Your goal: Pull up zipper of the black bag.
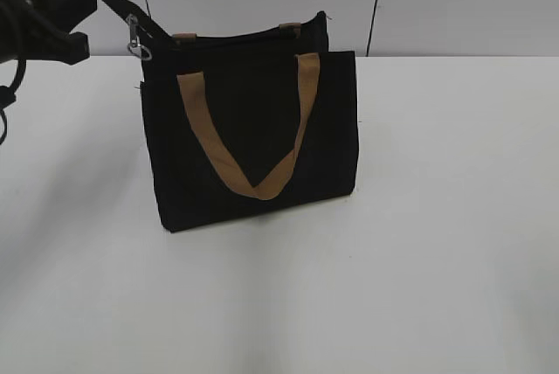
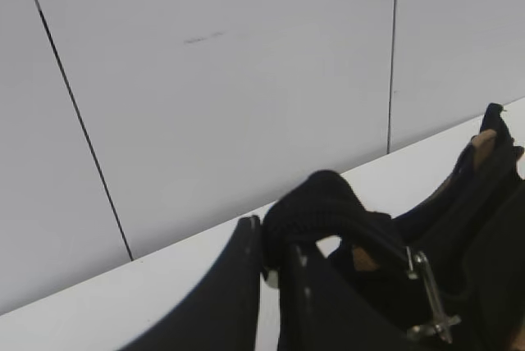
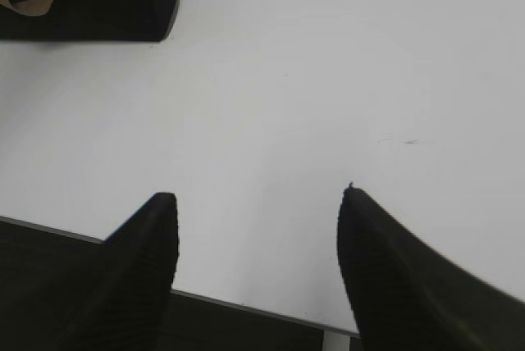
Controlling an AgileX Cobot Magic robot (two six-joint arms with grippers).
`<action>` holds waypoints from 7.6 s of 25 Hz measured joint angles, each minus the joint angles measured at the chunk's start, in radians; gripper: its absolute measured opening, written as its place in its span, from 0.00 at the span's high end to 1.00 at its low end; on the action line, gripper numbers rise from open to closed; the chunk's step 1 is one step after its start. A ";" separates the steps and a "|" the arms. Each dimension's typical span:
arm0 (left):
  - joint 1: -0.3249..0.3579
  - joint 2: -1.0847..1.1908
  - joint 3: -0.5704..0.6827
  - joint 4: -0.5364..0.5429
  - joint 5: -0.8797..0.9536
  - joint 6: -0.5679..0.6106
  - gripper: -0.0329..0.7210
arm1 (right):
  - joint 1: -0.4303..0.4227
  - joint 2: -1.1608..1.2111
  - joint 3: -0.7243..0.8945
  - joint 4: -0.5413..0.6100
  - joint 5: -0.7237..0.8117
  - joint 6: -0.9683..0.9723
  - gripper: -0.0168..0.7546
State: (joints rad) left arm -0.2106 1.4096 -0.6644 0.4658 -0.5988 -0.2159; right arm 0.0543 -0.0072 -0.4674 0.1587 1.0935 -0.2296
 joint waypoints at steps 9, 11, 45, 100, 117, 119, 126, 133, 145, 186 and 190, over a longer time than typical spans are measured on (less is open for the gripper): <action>-0.001 -0.009 -0.009 0.004 0.005 -0.062 0.92 | 0.000 0.243 -0.026 0.208 -0.230 -0.063 0.37; -0.001 -0.009 -0.009 0.006 0.009 -0.067 0.92 | 0.000 0.353 -0.027 0.297 -0.270 -0.166 0.37; -0.054 -0.009 -0.009 0.019 0.055 -0.087 0.92 | 0.455 1.897 -0.899 1.187 -0.318 -1.369 0.37; -0.007 -0.009 -0.010 -0.035 0.381 -0.087 0.92 | 0.401 2.006 -1.086 1.052 -0.416 -1.048 0.99; -0.002 -0.008 -0.010 -0.036 0.438 -0.087 0.92 | 0.142 1.997 -1.086 0.919 -0.272 -0.887 0.99; -0.002 -0.008 -0.010 -0.034 0.436 -0.087 0.92 | 0.122 1.985 -1.086 0.911 -0.252 -0.876 0.99; -0.008 -0.008 -0.010 -0.050 0.448 -0.087 0.73 | 0.126 1.963 -1.086 0.881 -0.216 -0.873 0.86; -0.059 -0.103 -0.010 -0.309 0.668 -0.087 0.20 | 0.127 1.885 -1.086 0.788 -0.136 -0.736 0.27; -0.081 -0.465 -0.010 -0.357 1.215 -0.005 0.31 | 0.127 1.704 -0.943 0.531 0.018 -0.426 0.30; -0.081 -1.385 0.126 -0.424 1.667 0.138 0.36 | 0.128 0.121 -0.016 -0.016 -0.021 -0.019 0.40; -0.081 -1.385 0.127 -0.425 1.667 0.139 0.36 | 0.128 0.125 -0.012 -0.017 -0.019 -0.019 0.40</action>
State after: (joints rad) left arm -0.2921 0.0245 -0.5377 0.0406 1.0679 -0.0774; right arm 0.1818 0.1181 -0.4791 0.1414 1.0741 -0.2487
